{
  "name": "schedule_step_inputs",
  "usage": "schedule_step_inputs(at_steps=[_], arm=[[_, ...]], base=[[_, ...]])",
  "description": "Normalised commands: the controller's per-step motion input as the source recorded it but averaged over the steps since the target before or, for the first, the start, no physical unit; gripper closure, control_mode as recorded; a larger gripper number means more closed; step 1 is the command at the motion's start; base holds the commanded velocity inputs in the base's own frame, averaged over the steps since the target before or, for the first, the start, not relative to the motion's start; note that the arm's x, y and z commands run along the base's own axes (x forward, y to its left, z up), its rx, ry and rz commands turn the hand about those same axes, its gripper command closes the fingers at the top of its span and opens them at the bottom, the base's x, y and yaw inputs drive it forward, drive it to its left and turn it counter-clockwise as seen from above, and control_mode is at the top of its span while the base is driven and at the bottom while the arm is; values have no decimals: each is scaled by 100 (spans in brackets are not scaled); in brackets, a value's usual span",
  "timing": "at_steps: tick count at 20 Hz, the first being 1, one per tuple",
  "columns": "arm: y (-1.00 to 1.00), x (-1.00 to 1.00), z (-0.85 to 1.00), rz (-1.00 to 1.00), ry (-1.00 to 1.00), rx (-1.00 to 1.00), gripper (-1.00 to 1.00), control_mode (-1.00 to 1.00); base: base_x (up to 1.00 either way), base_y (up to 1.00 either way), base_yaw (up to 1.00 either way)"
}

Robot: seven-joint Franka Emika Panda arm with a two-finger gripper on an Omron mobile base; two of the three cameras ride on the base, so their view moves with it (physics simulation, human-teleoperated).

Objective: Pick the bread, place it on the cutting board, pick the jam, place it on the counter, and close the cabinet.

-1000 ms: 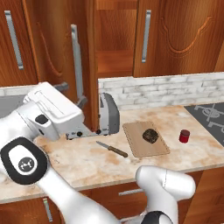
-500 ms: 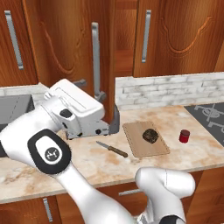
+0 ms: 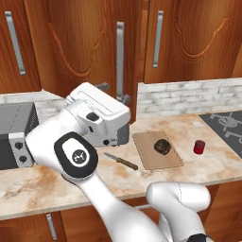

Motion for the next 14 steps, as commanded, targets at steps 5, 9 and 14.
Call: schedule_step_inputs(at_steps=[5,9,14], arm=[[-32,22,0,0,0,0,-100,-100],[-27,28,0,0,0,0,-100,-100],[-30,31,0,0,0,0,-100,-100]], base=[[0,0,0],[0,0,0],[0,0,0]])
